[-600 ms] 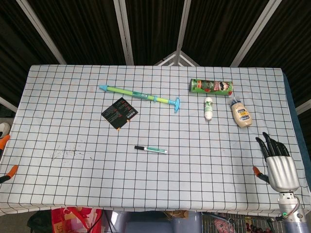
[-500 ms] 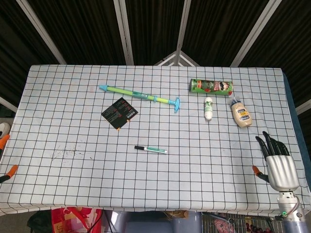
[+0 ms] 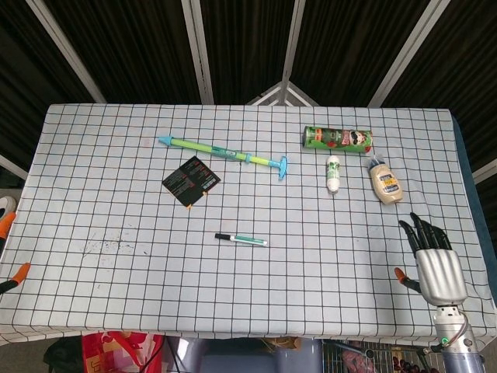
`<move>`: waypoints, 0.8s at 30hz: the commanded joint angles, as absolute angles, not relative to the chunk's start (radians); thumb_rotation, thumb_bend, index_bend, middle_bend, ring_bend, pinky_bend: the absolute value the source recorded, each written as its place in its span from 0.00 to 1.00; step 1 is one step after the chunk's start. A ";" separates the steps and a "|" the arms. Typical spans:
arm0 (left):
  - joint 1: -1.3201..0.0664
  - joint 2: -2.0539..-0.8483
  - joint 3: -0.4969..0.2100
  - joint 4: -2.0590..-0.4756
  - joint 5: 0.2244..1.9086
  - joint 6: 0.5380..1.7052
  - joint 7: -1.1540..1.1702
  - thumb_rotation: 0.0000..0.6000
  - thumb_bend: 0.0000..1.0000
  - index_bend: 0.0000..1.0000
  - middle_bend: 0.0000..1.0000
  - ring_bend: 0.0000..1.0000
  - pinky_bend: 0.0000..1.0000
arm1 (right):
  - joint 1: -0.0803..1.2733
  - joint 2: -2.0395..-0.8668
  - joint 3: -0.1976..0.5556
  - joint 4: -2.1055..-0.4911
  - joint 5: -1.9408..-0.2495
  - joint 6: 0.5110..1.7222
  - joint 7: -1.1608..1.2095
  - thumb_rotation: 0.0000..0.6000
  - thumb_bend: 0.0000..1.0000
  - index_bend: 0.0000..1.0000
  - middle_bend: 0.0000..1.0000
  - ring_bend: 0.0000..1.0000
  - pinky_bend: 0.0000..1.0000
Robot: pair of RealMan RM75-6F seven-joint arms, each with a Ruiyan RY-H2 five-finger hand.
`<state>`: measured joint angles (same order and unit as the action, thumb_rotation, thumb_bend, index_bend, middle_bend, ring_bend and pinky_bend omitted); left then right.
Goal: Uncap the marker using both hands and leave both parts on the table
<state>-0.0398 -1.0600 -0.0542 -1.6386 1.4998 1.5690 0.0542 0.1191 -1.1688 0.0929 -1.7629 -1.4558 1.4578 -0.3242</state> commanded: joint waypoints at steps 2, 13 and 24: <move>-0.036 -1.053 -0.050 -1.656 1.506 1.573 0.058 1.00 0.37 0.07 0.00 0.00 0.07 | 0.119 -1.172 0.093 -1.765 -1.456 1.460 -0.327 1.00 0.21 0.15 0.05 0.10 0.15; -0.035 -1.050 -0.043 -1.685 1.508 1.562 0.084 1.00 0.37 0.06 0.00 0.00 0.07 | 0.132 -1.193 0.086 -1.777 -1.469 1.445 -0.328 1.00 0.21 0.16 0.04 0.10 0.15; -0.047 -1.066 -0.044 -1.700 1.521 1.555 0.131 1.00 0.37 0.06 0.00 0.00 0.07 | 0.242 -1.344 0.148 -1.904 -1.381 1.342 -0.532 1.00 0.21 0.29 0.04 0.10 0.11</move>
<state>-0.0475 -1.0659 -0.0442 -1.6997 1.5210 1.5543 0.1304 0.2100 -1.3039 0.1250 -1.8749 -1.4206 1.3750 -0.4925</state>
